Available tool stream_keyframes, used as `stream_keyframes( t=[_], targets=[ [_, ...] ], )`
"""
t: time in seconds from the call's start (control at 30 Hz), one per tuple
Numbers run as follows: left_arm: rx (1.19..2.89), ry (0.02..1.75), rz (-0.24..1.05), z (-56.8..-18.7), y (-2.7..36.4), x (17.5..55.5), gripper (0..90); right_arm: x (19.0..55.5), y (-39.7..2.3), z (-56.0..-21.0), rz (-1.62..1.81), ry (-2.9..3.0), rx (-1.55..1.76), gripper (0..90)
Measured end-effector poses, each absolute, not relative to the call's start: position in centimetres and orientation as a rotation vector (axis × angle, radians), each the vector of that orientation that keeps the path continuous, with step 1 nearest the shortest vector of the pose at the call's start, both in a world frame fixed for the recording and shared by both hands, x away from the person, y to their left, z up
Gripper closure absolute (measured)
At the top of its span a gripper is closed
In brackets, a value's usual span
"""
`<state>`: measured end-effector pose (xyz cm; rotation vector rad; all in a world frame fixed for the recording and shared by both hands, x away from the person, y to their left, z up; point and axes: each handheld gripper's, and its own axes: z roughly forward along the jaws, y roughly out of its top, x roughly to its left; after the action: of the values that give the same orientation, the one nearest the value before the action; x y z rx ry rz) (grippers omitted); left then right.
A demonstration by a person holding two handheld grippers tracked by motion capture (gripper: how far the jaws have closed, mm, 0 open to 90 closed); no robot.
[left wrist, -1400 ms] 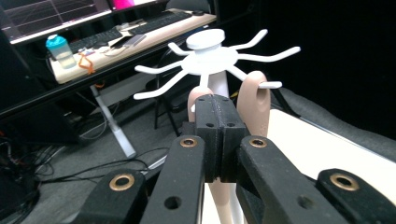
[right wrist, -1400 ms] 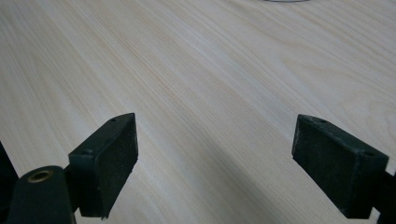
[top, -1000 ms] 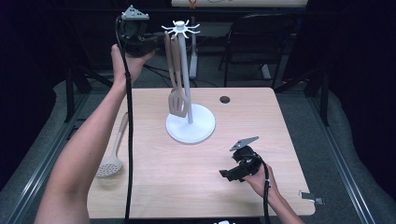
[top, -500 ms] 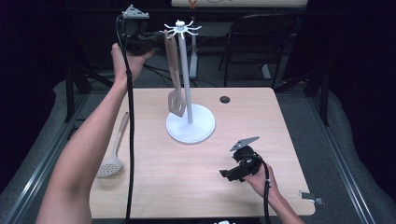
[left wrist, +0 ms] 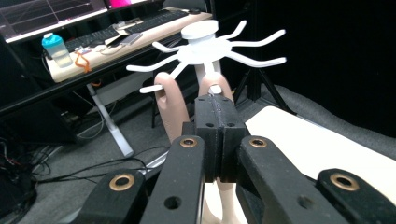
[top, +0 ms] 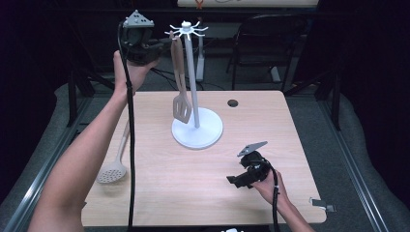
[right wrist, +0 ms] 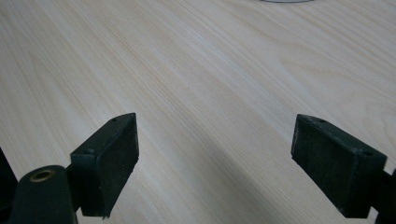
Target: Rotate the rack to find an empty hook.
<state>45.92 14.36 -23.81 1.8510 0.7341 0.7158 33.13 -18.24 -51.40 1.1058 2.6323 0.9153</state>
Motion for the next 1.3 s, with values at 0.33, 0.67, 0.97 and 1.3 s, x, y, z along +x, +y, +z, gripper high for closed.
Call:
stream_keyframes(
  t=[0.33, 0.67, 0.97, 1.3],
  targets=[
    [1.848, 0.725, 0.704, -23.7, 14.3, 45.6, 90.0, 33.1, -18.3, -51.4, 0.916, 2.634, 1.104, 14.8],
    [1.867, 0.705, 0.73, -23.4, 12.9, 45.6, 90.0, 33.1, -18.1, -51.4, 0.915, 2.637, 1.103, 14.9],
    [1.845, 0.759, 0.722, -23.7, 13.5, 46.5, 90.0, 33.1, -18.4, -51.4, 0.924, 2.635, 1.11, 14.9],
    [1.83, 0.807, 0.725, -23.7, 13.9, 47.5, 90.0, 33.1, -18.4, -51.4, 0.913, 2.637, 1.105, 14.9]
  ],
)
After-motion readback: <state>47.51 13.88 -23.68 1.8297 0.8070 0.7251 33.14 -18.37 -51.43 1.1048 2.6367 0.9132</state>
